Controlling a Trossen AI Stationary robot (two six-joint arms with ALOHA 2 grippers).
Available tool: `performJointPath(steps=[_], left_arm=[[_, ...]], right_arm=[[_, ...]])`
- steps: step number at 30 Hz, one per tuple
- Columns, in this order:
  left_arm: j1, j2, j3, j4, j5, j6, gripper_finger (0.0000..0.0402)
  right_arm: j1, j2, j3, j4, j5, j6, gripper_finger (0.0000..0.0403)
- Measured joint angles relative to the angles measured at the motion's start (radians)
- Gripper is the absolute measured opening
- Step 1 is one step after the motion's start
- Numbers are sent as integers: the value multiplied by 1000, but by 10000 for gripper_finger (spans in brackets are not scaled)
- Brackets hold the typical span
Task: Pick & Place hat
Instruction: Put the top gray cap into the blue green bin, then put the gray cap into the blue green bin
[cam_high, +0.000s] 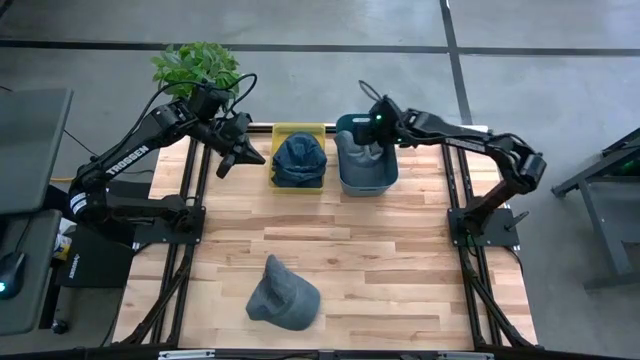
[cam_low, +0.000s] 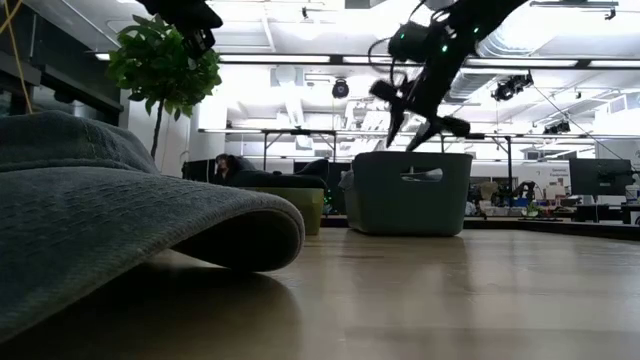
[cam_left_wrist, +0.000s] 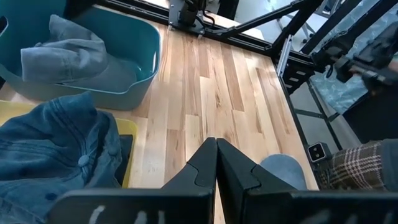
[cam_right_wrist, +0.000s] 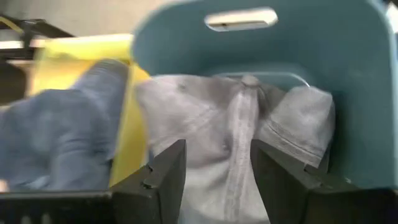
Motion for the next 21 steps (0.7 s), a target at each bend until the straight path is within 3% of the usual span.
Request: performJointPath(steps=[6, 21], left_arm=[[0, -9, 0, -14, -2, 10, 1], [-2, -84, 1, -135, -3, 16, 1]], right_arm=[[16, -120, 0, 14, -12, -90, 170], [231, -349, 1, 14, 157, -226, 168]])
